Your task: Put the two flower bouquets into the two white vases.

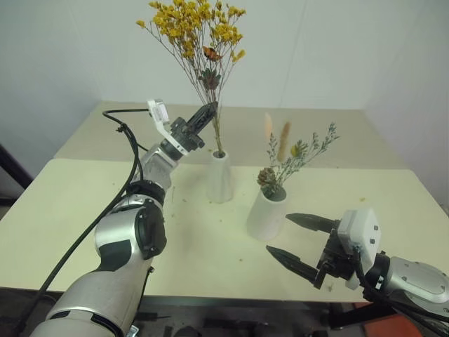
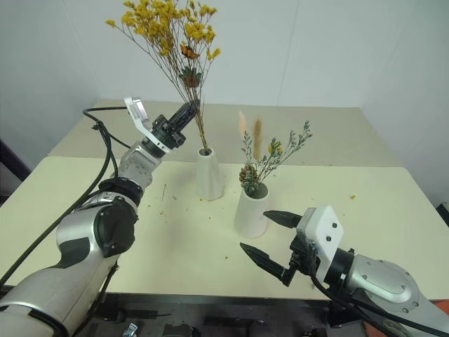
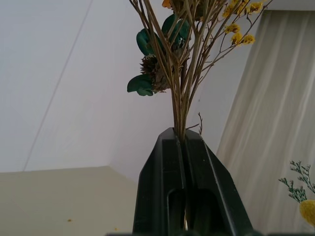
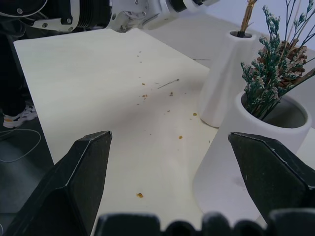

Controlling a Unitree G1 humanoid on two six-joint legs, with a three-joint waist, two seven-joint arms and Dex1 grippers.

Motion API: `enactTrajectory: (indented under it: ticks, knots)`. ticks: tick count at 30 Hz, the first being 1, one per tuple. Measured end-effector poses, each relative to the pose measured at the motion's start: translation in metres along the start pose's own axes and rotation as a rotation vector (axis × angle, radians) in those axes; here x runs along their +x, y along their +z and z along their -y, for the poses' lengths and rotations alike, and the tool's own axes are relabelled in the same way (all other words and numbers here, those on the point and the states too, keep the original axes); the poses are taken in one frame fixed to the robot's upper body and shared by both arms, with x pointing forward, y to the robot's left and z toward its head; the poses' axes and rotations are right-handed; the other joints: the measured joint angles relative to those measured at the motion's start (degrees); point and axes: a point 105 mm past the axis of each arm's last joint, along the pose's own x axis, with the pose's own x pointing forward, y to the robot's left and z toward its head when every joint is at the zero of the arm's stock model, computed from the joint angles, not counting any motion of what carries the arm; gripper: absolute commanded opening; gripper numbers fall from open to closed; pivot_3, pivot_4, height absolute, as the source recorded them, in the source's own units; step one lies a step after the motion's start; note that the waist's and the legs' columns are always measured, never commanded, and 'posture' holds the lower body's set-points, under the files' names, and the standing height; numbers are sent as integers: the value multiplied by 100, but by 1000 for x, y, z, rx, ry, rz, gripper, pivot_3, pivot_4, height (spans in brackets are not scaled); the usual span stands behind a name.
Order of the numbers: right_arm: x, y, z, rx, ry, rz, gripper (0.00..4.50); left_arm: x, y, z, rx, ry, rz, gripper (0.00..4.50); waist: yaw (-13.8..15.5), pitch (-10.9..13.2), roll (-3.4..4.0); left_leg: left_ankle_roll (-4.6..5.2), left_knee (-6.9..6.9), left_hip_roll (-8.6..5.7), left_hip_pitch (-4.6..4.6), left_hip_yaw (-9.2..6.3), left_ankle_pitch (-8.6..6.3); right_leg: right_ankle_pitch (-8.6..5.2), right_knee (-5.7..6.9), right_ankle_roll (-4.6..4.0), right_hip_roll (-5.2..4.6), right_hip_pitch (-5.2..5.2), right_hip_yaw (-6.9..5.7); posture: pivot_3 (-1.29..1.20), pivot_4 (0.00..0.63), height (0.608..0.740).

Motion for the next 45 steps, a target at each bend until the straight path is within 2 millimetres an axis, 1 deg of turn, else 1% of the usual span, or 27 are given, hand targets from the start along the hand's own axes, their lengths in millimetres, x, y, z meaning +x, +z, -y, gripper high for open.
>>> enactTrajectory:
  ticks: [7,12,17,21,23,27,28,29,33,38,41,45]
  knots:
    - [0,0,-2,0,3,-1,4500,-4,-7,-3,21,23,-37,28,2,0,0,0,0,0,0,0,0,0,0,0,0,0,0,0,150,740]
    - [0,0,-2,0,1,-1,4500,-10,-17,-4,27,29,-82,28,1,0,0,0,0,0,0,0,0,1,1,-1,0,0,0,0,150,740]
    - [-1,0,-1,-6,-3,-3,4500,-15,-24,-1,33,-6,-108,28,2,0,0,0,0,0,1,0,0,1,1,-1,0,0,0,0,150,740]
    - [-1,1,-1,-19,-3,4,4500,-21,-34,1,29,-26,-133,28,3,0,0,0,0,0,0,0,0,1,1,-2,0,0,0,0,150,740]
    - [-1,1,-1,-22,-2,5,4500,-21,-34,2,34,-28,-133,28,3,0,0,0,0,0,0,0,0,1,1,-1,0,0,0,0,150,740]
    - [-1,1,0,-35,-1,0,4500,-21,-34,2,33,-35,-132,973,2,0,0,0,0,0,1,0,0,1,2,-1,0,0,0,0,150,740]
    - [-1,0,0,-36,0,-1,4500,-22,-35,3,32,-38,-133,1342,2,0,0,0,0,0,1,0,0,1,2,-1,0,0,0,0,150,740]
    - [-1,0,0,-37,1,-2,4500,-22,-35,3,30,-43,-133,1568,2,0,0,0,0,0,1,0,0,1,2,-1,0,0,0,0,150,740]
    - [0,-1,0,-37,-1,-5,4500,-27,-38,6,22,-69,-136,2948,0,0,0,0,0,0,1,0,0,1,2,-2,0,0,0,0,150,740]
    - [0,-3,2,-45,-1,-7,4500,-30,-40,8,32,-96,-148,4454,2,0,0,0,0,0,1,0,0,1,2,-2,0,0,0,0,150,740]
    - [0,-5,3,-46,-1,-13,4500,-35,-38,7,46,-99,-158,4454,-13,0,0,0,0,1,2,0,0,1,3,-2,1,0,0,0,150,740]
    - [0,-6,4,-53,-3,-7,4500,-47,-31,4,63,-110,-173,4454,-21,0,0,0,0,1,3,0,0,1,4,-2,1,0,1,0,150,740]
